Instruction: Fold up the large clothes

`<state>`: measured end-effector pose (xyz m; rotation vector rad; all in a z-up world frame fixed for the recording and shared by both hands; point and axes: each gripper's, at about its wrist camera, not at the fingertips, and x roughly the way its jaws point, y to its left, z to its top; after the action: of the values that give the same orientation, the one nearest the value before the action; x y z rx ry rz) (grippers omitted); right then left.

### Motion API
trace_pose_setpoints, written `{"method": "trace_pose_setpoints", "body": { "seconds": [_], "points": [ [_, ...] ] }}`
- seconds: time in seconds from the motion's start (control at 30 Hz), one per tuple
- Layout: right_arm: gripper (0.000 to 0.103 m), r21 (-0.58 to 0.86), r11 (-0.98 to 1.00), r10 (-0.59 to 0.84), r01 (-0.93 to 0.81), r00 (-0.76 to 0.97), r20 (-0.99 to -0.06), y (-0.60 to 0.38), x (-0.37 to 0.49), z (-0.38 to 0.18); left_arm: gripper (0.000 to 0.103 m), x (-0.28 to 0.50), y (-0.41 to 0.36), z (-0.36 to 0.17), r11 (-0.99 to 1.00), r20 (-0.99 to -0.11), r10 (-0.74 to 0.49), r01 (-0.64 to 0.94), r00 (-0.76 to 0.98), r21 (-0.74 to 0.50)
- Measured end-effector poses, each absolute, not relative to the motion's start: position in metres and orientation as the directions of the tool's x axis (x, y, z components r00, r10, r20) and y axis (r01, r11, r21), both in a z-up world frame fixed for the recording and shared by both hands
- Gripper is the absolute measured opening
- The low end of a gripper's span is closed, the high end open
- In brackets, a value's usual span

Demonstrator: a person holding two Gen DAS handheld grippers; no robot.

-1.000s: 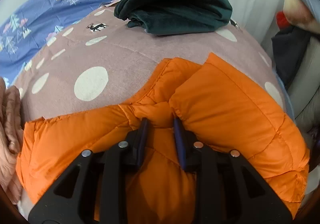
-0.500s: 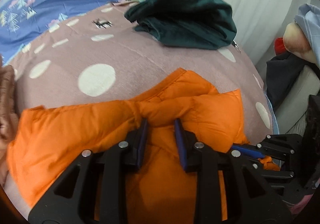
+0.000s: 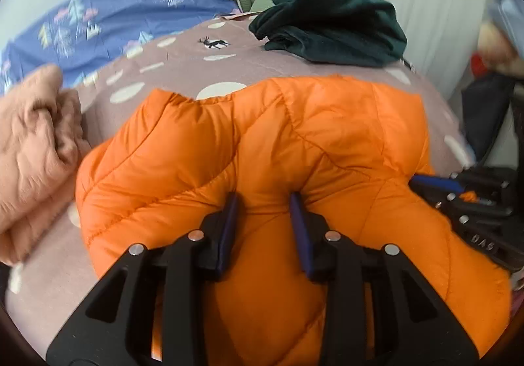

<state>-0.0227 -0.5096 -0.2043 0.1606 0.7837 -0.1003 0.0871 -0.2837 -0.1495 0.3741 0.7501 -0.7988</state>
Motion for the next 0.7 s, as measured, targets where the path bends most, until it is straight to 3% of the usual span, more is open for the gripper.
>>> {"method": "trace_pose_setpoints", "body": {
  "seconds": [0.7],
  "points": [
    [0.014,0.115,0.978,-0.040,0.175,0.695,-0.718,-0.506,-0.044,-0.198,0.033,0.072,-0.290,-0.149,0.626,-0.723,-0.482,0.772,0.496,0.111]
  ]
}}
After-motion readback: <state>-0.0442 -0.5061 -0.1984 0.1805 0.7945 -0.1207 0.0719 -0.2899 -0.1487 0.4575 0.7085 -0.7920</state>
